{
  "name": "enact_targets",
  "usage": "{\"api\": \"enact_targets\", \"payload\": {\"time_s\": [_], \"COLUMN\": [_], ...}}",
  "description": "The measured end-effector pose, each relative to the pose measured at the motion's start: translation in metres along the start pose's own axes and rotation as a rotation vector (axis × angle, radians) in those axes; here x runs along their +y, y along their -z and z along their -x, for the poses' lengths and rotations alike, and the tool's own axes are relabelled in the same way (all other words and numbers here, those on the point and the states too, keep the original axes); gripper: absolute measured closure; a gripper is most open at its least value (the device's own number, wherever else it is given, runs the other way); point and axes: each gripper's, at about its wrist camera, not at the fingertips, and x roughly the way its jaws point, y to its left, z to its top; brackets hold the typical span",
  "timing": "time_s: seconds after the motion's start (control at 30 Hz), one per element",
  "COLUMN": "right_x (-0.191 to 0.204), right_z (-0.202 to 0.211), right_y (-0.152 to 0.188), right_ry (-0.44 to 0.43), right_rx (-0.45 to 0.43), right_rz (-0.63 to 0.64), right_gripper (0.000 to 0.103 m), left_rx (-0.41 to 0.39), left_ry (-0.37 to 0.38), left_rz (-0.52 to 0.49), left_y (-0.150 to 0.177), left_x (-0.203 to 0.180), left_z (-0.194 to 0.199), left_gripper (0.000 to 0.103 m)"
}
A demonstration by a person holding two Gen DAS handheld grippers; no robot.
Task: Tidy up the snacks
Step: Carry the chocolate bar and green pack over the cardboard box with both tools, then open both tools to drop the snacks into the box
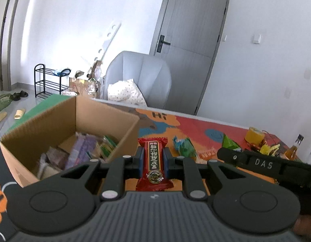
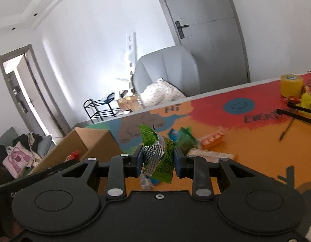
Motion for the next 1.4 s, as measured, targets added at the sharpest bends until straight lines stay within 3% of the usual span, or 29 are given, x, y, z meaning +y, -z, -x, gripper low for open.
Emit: {"api": "enact_targets", "payload": {"time_s": [0.6, 1.23, 1.4], "right_x": [0.07, 0.125, 0.131], "right_z": [-0.025, -0.049, -0.051], "right_y": [-0.011, -0.008, -0.004], "right_ry": [-0.103, -0.213, -0.241], "right_rx": [0.01, 0.074, 0.105], "right_rz": [0.095, 0.131, 0.126], "right_gripper": [0.074, 0.074, 0.074], "left_rx": [-0.073, -0.01, -0.005], "left_ry": [-0.055, -0.162, -0.18], "left_rz": [0.031, 0.142, 0.159], "left_y": [-0.04, -0.043, -0.041], "left_x": [0.059, 0.13, 0.139], "left_z": [0.015, 0.007, 0.015], "left_gripper": [0.085, 0.084, 0.079]}}
